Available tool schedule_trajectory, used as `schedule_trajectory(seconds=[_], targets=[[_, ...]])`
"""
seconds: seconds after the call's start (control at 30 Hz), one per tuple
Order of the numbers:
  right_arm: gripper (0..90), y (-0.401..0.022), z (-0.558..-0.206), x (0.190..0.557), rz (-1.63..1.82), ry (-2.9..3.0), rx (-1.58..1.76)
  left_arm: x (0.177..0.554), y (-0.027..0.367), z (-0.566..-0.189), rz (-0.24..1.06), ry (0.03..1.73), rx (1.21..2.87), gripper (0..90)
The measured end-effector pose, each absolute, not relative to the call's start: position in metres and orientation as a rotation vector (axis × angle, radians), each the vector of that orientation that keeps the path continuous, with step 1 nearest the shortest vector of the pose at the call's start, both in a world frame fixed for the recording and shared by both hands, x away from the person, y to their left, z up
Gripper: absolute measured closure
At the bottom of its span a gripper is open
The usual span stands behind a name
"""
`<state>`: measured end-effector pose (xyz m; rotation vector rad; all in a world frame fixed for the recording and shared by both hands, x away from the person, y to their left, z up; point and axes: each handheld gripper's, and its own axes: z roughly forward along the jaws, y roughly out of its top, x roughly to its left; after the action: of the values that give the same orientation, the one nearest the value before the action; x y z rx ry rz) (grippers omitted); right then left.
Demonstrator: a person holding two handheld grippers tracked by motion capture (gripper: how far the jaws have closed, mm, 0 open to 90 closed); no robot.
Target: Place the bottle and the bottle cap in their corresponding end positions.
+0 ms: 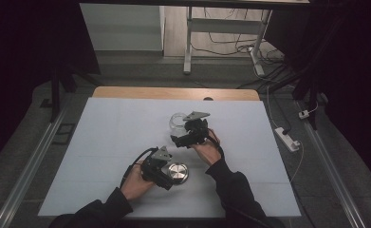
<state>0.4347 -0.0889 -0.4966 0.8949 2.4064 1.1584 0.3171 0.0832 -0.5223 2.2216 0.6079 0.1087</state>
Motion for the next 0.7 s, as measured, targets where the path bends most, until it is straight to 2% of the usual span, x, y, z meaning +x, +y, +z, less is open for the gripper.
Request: schedule_trajectory(seconds=[0.7], targets=[[0.0, -0.111, -0.488, 0.409, 1.213, 2.427, 0.882, 0.307, 0.114, -0.515, 0.047, 0.592, 2.158, 0.0]])
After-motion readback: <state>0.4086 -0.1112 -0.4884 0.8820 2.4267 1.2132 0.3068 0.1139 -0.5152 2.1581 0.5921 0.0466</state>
